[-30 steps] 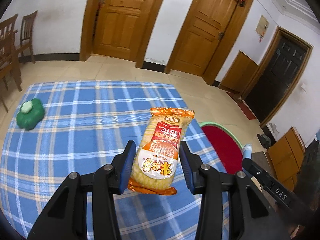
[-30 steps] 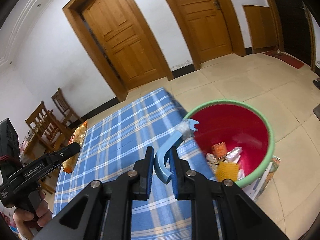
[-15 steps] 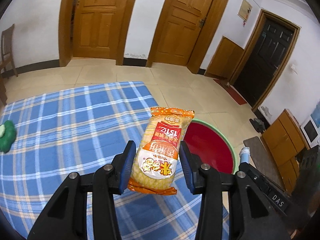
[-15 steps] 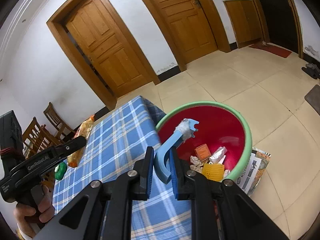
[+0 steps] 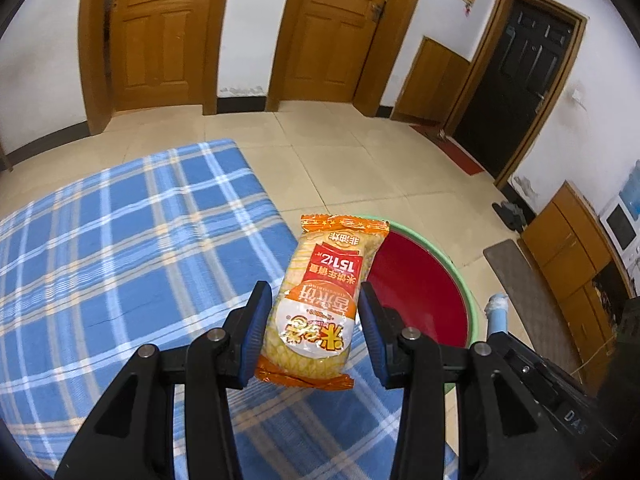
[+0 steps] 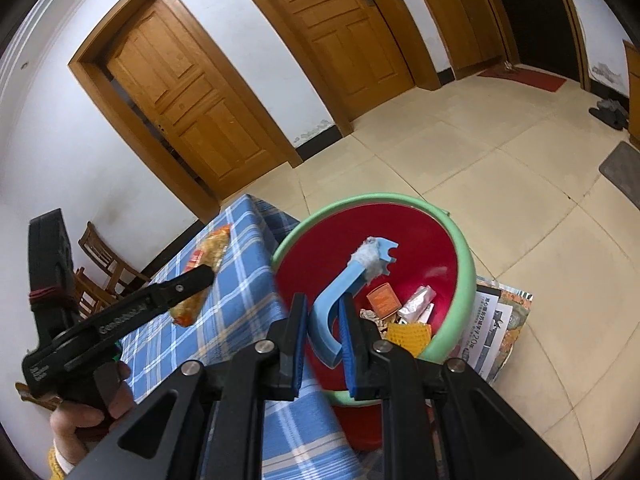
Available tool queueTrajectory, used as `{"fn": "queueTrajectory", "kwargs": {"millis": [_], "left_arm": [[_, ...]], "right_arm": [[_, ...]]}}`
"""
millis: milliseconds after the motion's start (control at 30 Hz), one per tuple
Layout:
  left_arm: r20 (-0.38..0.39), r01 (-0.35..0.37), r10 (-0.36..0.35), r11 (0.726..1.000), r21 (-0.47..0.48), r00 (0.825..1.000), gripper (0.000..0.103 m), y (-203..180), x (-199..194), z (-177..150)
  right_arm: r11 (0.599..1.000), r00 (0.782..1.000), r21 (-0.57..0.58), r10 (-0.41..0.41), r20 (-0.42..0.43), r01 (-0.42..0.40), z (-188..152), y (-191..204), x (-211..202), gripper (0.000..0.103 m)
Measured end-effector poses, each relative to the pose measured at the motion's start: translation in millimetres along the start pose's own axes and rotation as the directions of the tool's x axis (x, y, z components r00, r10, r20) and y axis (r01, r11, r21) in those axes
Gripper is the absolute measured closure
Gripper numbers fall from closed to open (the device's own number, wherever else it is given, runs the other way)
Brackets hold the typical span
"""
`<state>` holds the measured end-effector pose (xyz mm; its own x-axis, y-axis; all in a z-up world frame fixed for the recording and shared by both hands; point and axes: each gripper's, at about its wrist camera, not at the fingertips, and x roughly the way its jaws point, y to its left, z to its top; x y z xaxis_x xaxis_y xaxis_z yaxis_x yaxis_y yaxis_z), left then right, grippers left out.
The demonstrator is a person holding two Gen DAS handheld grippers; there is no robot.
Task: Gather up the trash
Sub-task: 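Carry the snack bag and blue clip with both tools over the red bucket, then open the left tool to drop the bag while the right tool releases the clip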
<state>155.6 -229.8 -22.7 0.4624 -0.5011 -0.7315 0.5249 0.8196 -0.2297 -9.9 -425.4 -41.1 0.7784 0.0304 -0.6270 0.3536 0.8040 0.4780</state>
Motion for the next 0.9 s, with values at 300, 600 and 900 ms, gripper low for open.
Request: {"fn": "queueTrajectory", "kwargs": {"millis": [300,600,900], "left_arm": [[-0.057,0.01,-0.007,0.998,0.056,0.998,0.059,-25.2,40.8,-1.1],[-0.094,0.042,-0.033,0.995,0.095,0.995,0.059,-39.5,60.3,-3.3],[-0.079,0.045,-0.036,0.992,0.116,0.996,0.058,-45.1,56.1,-3.2]], "right_arm": [[0.999,1.0,0.04,-0.019,-0.005,0.019,1.9,-19.3,5.2,0.085],[0.998,1.0,0.064,-0.025,-0.019,0.027,4.4,-29.8,12.1,0.085],[0.998,0.999,0.066,-0.021,-0.024,0.022,6.4,-33.1,15.1,0.085]]}}
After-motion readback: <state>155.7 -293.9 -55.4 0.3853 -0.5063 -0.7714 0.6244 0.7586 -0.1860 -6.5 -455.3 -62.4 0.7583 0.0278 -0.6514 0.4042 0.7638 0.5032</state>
